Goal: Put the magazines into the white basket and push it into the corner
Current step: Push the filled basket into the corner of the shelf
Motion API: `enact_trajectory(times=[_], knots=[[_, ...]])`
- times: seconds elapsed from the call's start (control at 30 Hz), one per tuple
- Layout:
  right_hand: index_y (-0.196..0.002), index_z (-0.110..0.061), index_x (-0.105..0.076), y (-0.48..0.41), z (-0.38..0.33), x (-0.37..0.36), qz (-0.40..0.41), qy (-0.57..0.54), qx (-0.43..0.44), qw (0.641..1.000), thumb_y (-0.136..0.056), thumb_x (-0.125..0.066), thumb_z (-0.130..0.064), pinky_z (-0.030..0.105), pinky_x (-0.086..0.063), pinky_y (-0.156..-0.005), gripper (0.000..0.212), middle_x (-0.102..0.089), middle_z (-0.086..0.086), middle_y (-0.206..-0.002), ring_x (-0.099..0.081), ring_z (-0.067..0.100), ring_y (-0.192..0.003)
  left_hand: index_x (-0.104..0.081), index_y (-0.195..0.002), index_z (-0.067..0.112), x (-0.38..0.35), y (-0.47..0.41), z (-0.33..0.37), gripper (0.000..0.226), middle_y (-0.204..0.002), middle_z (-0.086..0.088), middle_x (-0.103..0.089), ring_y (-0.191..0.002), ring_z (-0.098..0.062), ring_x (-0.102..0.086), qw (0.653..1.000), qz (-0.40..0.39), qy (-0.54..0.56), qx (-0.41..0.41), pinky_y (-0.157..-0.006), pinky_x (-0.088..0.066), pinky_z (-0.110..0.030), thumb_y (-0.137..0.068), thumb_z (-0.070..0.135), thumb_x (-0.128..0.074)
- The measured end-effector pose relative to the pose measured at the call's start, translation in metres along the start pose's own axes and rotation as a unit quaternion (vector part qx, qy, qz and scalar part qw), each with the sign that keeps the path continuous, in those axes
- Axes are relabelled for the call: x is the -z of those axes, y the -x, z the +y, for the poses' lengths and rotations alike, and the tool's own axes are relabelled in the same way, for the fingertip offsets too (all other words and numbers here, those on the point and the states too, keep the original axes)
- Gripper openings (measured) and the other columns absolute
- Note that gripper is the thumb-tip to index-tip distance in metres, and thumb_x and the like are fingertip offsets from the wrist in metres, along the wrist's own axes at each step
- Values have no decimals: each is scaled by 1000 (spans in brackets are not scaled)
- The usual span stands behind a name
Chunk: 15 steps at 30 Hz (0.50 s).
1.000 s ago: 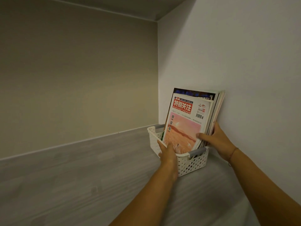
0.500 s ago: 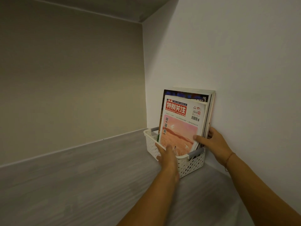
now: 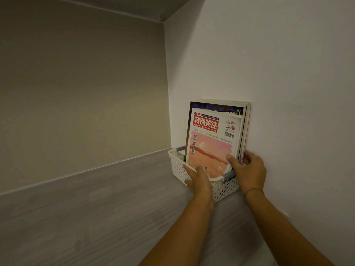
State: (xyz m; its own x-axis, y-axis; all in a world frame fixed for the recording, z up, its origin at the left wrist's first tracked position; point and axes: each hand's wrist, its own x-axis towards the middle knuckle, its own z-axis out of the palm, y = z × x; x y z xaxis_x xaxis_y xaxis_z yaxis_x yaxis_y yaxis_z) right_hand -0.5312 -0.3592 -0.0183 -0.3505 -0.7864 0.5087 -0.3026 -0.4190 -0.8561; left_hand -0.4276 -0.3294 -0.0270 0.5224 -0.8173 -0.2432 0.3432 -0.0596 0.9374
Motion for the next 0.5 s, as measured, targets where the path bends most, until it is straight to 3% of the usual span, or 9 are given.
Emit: enact_trajectory(times=[0.23, 0.5], knots=[[-122, -7, -55, 1, -3, 0, 7, -8, -8, 1000, -74, -74, -36, 27, -44, -81, 59, -59, 12, -118, -52, 14, -96, -3, -151, 38, 6, 0, -1, 58, -160, -7, -7, -144, -31, -19, 998, -40, -38, -17, -116, -22, -47, -99, 47, -27], [-125, -7, -52, 2, -4, 5, -31, -5, -11, 999, -75, -74, -32, 27, -43, -85, 60, -54, 13, -122, -50, 15, -101, -7, -150, 40, 13, 2, 0, 60, -156, -10, -20, -138, -32, -31, 995, -66, -62, -46, -113, -30, -49, -98, 42, -36]])
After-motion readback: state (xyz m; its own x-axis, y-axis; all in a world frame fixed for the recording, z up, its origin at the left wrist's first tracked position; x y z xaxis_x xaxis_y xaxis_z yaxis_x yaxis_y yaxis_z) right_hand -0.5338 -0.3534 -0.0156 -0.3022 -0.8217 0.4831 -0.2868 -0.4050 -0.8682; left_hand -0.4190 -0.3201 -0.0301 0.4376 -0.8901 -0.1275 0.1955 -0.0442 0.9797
